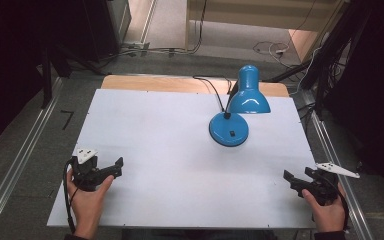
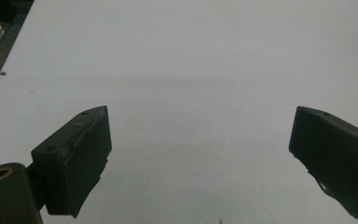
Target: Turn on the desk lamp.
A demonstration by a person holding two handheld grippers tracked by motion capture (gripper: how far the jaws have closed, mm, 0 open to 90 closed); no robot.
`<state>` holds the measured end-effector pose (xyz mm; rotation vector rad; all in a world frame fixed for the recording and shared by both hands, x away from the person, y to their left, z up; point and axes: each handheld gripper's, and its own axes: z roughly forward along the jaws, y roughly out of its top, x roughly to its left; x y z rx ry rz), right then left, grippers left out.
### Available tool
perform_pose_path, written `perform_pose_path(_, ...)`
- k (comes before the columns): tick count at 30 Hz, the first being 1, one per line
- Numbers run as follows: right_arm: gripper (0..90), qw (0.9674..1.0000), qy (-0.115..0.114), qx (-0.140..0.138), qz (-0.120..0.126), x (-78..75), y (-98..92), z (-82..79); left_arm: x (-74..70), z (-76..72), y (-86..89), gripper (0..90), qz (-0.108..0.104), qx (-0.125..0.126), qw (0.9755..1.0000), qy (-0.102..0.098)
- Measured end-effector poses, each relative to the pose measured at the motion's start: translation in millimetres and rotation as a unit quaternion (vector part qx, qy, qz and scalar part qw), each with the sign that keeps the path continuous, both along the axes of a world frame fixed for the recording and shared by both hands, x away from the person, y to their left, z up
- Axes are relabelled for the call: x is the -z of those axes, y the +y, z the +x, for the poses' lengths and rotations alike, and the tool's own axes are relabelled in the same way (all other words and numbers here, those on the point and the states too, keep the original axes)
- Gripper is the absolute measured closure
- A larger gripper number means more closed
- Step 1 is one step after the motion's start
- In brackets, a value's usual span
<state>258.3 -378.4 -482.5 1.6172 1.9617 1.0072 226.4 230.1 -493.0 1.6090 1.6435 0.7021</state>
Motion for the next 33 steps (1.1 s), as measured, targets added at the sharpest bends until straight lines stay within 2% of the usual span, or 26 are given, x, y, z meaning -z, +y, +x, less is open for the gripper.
perform_pose_path(1, 12.2, 1.0000, 0.001, 0.000, -0.001, 0.1, 0.3, 0.1, -0.9, -1.2, -1.1, 6.6, 0.007, -0.001, 1.0000, -0.003)
perform_pose_path(6, 12.2, 1.0000, 0.000, -0.003, -0.004, 0.3, 3.1, 1.6, -1.9, -2.5, -1.8, 6.5, 0.013, -0.006, 0.9998, -0.013)
perform_pose_path(14, 12.2, 0.9998, 0.004, -0.015, -0.011, 3.7, 12.1, 7.9, -0.1, -1.8, 0.7, 6.0, 0.015, -0.015, 0.9997, -0.010)
perform_pose_path(33, 12.2, 0.9995, -0.001, -0.028, -0.017, 3.0, 24.3, 13.8, 2.7, 0.2, -0.8, 5.5, 0.021, -0.013, 0.9997, -0.001)
